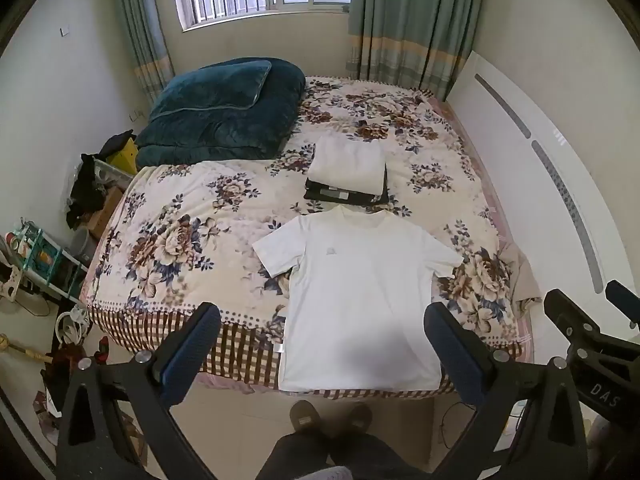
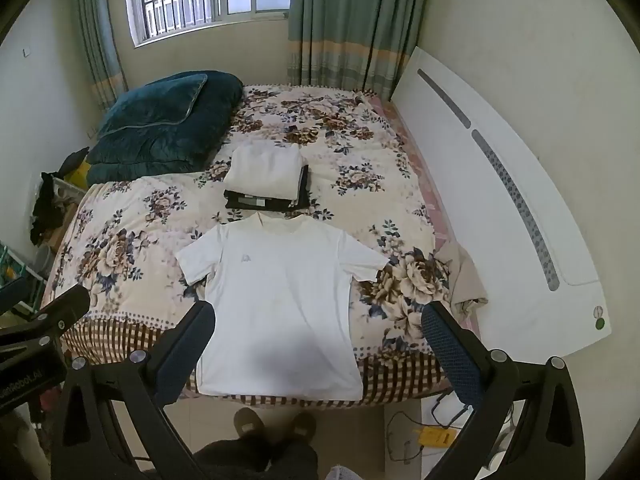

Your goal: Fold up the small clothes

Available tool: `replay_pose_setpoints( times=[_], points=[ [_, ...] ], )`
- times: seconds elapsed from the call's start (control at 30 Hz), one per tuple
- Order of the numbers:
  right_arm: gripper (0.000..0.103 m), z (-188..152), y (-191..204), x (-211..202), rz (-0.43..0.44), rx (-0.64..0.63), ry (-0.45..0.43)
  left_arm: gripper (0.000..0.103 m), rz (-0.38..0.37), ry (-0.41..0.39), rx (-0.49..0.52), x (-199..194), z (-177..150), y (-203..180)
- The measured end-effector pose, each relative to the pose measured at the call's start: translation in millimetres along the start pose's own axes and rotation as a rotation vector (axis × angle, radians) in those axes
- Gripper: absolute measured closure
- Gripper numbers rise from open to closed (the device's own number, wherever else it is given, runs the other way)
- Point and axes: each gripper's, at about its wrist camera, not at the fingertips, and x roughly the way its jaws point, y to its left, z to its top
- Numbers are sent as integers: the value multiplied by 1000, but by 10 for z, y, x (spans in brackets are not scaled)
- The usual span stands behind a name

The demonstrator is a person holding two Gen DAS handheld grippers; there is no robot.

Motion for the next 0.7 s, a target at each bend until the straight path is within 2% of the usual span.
replay_pose_setpoints(
  times=[0.7],
  points=[
    [0,16,-15,-49,4,-4,2,0,10,-18,-9,-64,42,56]
  ],
)
